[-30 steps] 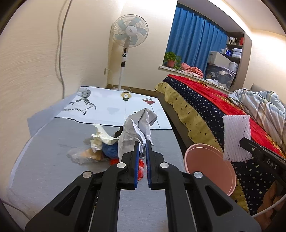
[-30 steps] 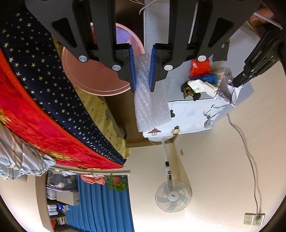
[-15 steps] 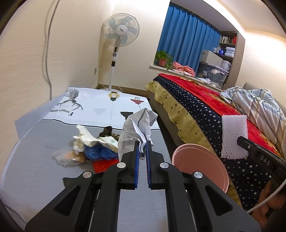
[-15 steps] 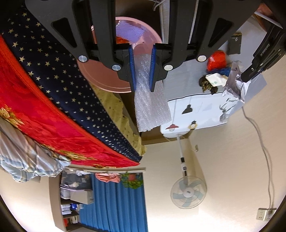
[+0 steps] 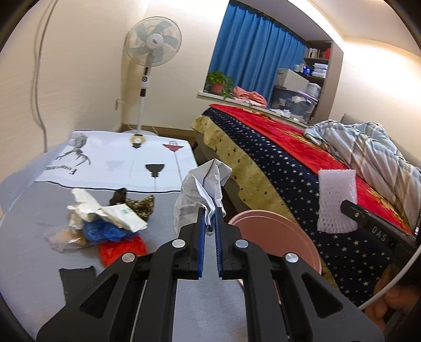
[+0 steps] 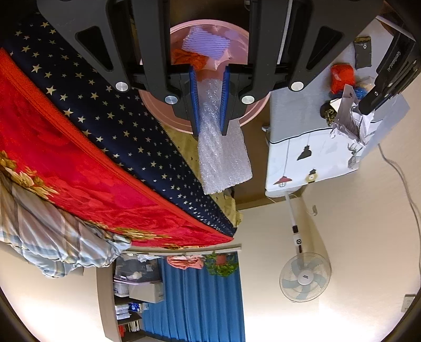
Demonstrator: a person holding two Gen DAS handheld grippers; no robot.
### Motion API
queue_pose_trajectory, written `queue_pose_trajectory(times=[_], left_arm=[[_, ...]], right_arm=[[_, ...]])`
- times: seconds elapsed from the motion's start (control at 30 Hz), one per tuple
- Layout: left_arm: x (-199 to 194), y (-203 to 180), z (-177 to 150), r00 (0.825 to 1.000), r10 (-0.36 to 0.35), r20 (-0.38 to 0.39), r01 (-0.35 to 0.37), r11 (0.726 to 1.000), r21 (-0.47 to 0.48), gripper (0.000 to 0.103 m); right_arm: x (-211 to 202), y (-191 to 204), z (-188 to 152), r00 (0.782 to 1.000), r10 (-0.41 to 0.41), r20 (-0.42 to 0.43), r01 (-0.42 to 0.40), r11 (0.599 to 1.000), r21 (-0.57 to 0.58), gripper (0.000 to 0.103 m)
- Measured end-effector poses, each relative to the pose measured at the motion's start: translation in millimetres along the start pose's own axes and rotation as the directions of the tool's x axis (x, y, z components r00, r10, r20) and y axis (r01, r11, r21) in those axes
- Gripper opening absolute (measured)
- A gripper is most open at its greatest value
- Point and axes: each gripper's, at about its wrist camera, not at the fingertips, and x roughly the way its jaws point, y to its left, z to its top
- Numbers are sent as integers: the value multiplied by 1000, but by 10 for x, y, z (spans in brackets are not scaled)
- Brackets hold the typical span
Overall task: Collect trash
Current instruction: 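Carry the tissue and foam net in both grippers over the pink bin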
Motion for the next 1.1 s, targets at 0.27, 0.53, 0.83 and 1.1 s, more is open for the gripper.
queue_pose_trajectory(times=[0.27, 0.53, 0.83, 1.1], left_arm=[[145, -137, 25, 998, -58, -17, 58, 998, 12, 7], [313, -282, 9, 992, -112, -55, 113, 993, 20, 7], [542, -526, -53, 981, -157, -118, 164, 985, 47, 7], [645, -582, -98, 977, -150, -150, 159, 986, 47, 7]], right_arm=[[70, -117, -13, 999, -36, -21, 37, 999, 18, 15], [159, -242, -11, 996, -72, -51, 73, 997, 28, 16], [209, -427, -21, 990, -120, -75, 124, 991, 50, 17], [270, -510, -45, 986, -140, -96, 146, 988, 57, 17]])
